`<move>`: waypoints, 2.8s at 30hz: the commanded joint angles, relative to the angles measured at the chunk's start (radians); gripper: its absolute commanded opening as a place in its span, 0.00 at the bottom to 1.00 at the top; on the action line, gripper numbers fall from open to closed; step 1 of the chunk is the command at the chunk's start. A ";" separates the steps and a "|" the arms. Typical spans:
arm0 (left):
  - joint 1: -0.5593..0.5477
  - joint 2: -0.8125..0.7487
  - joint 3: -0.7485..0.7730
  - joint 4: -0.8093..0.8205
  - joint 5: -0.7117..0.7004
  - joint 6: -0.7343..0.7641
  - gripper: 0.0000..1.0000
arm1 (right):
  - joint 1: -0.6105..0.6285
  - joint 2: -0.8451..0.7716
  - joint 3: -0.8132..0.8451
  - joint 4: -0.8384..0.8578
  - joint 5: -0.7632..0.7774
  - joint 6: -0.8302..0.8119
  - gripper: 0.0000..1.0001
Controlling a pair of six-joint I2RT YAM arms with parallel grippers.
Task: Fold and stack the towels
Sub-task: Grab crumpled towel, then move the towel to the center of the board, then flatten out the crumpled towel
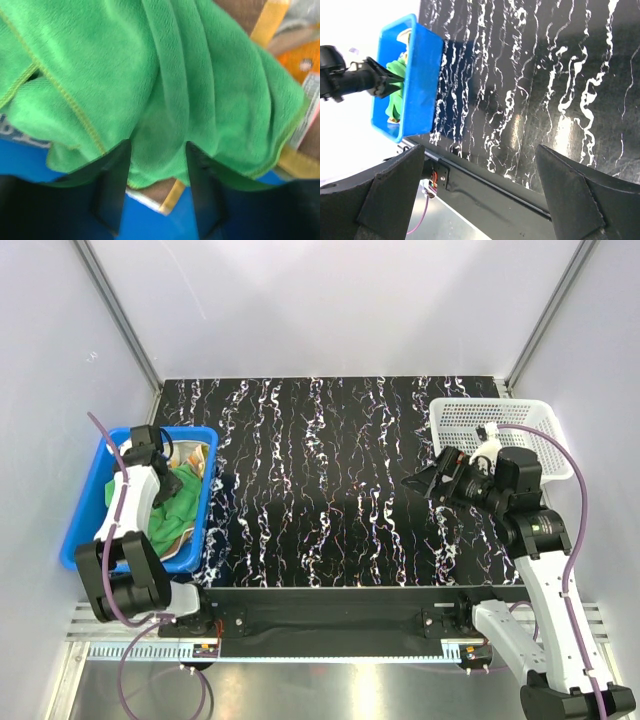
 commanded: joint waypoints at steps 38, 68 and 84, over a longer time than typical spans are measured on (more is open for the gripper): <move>-1.346 -0.212 -0.418 0.862 0.442 -0.321 0.00 | 0.010 0.157 0.061 0.024 0.149 -0.051 0.93; -0.582 -0.430 -0.233 0.155 0.195 -0.077 0.64 | 0.656 1.201 0.288 0.495 0.106 -0.120 0.60; -0.526 -0.229 -0.111 0.198 0.183 -0.016 0.66 | 0.661 1.182 0.242 0.506 0.147 -0.102 0.22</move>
